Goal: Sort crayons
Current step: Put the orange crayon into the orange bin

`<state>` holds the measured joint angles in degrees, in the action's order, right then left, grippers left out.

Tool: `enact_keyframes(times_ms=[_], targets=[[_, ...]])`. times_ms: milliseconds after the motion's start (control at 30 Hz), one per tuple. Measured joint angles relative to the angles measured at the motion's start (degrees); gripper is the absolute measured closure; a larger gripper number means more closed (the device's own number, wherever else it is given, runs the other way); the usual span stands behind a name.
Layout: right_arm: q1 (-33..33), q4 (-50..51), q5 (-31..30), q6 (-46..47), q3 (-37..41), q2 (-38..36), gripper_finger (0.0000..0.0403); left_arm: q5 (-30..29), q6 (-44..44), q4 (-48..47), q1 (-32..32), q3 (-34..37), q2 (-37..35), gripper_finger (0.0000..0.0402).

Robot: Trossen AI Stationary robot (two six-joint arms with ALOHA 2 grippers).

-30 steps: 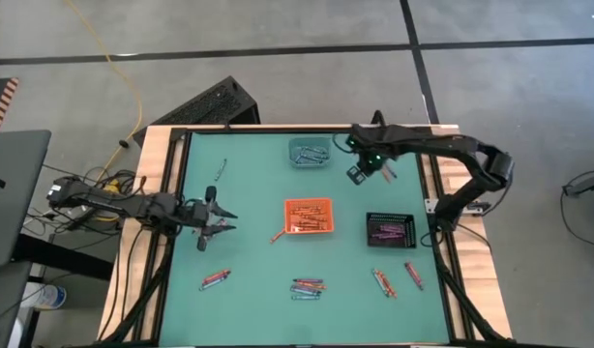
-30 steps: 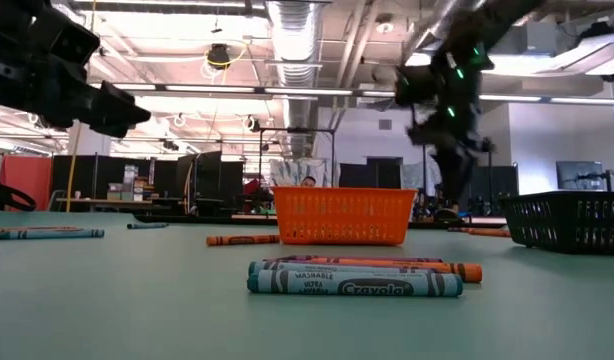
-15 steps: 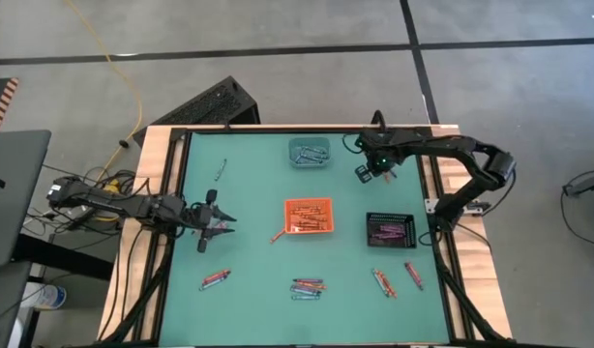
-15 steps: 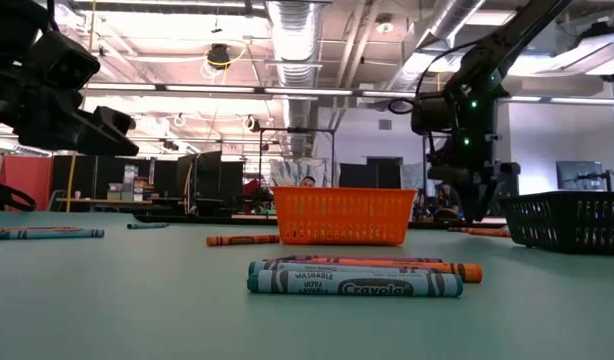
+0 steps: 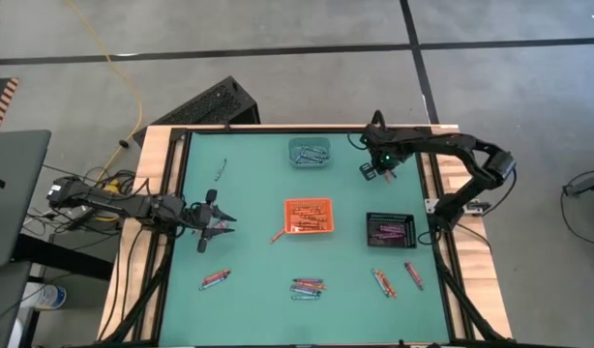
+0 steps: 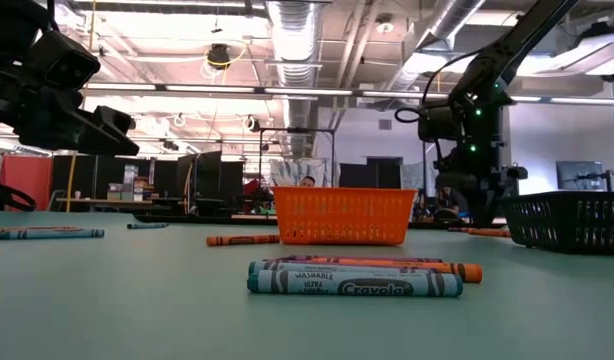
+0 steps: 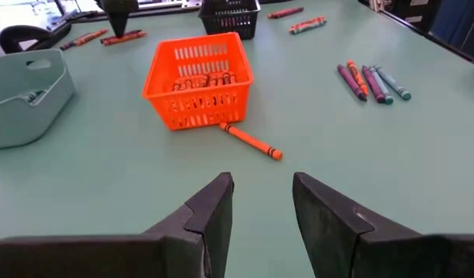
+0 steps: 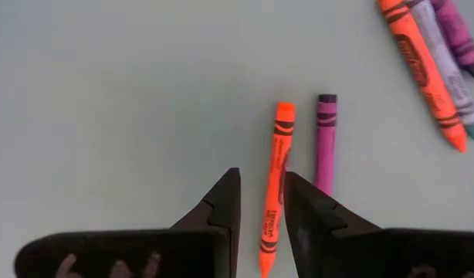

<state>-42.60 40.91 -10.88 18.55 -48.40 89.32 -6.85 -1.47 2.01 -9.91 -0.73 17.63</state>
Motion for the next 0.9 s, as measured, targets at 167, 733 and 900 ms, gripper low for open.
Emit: enact_keyframes(times_ms=[167,733,900], targets=[[-0.52,-0.64,1.78,-0.61,0.00,0.00,0.0310,0.00,-0.01,-0.01,0.00,0.00,-0.01,0.0274],[-1.56,-8.43,4.69,-2.02,7.24,-0.39,0.0320,-0.02,-0.01,-0.03,0.00,0.00,0.00,0.0274],[0.09,-8.35,4.70,-2.12,7.06,-0.31,0.0374,-0.02,-0.01,-0.03,0.00,0.02,-0.02,0.0274]])
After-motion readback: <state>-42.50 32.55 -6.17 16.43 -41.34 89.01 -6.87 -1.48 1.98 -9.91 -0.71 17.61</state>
